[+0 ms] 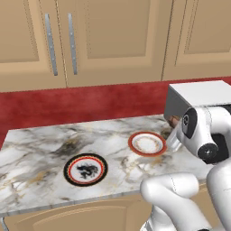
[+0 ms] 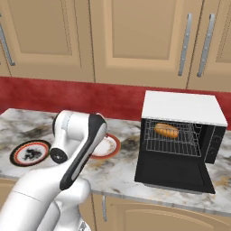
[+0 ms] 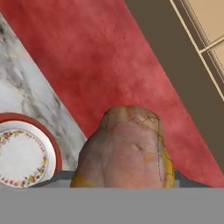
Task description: Open the toaster oven door. Place the hotdog bun on the bottom rack in the toaster oven and place the chicken drumstick on the top rack.
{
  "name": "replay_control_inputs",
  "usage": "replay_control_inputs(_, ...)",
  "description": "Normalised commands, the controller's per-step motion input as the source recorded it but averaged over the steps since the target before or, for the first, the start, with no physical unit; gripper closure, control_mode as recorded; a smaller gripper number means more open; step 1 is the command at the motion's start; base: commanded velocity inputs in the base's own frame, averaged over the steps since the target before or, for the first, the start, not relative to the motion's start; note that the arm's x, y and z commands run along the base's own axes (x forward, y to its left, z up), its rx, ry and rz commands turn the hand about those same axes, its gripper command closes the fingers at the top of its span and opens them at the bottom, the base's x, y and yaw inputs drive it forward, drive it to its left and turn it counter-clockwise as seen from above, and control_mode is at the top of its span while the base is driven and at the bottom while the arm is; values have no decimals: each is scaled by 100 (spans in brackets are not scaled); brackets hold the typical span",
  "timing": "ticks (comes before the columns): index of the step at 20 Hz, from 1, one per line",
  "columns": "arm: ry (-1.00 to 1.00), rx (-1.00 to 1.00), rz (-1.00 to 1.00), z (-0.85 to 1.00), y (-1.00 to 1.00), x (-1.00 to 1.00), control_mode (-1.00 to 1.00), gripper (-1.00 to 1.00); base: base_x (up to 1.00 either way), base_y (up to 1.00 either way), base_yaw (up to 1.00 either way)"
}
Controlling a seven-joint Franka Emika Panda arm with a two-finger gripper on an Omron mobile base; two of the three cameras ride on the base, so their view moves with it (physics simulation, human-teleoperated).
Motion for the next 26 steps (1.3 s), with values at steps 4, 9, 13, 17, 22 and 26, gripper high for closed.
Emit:
replay_control_inputs(4, 39, 31, -18, 53, -22, -42, -100, 100, 0, 0, 0)
replay_control_inputs(9, 28, 40, -8, 51, -24, -50, -100, 100, 0, 0, 0)
replay_control_inputs(13, 21, 52, -4, 48, -23, -53, -100, 100, 0, 0, 0)
replay_control_inputs(17, 10, 58, 0, 40, -21, -55, -100, 100, 0, 0, 0)
replay_control_inputs(22, -22, 40, -9, 9, -12, -57, -100, 100, 0, 0, 0)
replay_control_inputs(26, 6, 30, -31, 31, 0, -41, -100, 100, 0, 0, 0)
